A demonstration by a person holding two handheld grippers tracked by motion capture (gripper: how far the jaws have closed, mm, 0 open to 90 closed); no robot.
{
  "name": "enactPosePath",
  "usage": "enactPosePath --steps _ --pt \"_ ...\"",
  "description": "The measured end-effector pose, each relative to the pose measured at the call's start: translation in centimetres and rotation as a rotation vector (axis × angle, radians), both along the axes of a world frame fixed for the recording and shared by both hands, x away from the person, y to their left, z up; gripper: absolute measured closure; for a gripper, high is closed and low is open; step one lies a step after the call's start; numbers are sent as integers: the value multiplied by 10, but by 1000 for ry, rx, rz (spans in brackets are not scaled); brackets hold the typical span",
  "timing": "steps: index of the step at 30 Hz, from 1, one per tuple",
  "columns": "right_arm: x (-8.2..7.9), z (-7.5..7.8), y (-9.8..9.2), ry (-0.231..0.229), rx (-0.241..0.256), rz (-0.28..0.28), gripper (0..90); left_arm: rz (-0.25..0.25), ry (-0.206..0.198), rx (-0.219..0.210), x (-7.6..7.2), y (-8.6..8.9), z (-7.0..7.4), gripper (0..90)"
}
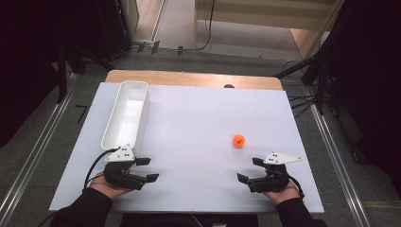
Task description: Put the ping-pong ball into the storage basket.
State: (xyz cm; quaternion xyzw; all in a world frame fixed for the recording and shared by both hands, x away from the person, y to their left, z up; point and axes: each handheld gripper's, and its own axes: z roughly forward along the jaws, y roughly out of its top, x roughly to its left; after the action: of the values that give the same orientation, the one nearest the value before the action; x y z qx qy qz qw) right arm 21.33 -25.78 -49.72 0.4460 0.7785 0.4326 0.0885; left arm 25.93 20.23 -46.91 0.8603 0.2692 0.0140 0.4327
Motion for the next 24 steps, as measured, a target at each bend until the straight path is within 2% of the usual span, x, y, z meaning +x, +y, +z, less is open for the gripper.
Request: enactPosePath --steps 5,8,12,18,22,24 --pt "-1 1 -1 0 -5 -3 67 -35 -7 -12 0 -5 6 305" --pt "-1 1 -2 -2 -3 -7 67 -22 -3 -29 1 -7 7 275" --pt "-1 1 -2 -4 -1 -9 67 -24 8 -12 3 -12 7 245" --pt "-1 1 -2 -1 1 -7 66 -25 10 -44 3 -19 11 210" --pt "-1 1 -3 -5 -1 -4 67 -23 3 -27 6 -24 12 167" --pt "-2 2 -2 -6 4 -9 67 -29 3 -35 6 -26 13 163"
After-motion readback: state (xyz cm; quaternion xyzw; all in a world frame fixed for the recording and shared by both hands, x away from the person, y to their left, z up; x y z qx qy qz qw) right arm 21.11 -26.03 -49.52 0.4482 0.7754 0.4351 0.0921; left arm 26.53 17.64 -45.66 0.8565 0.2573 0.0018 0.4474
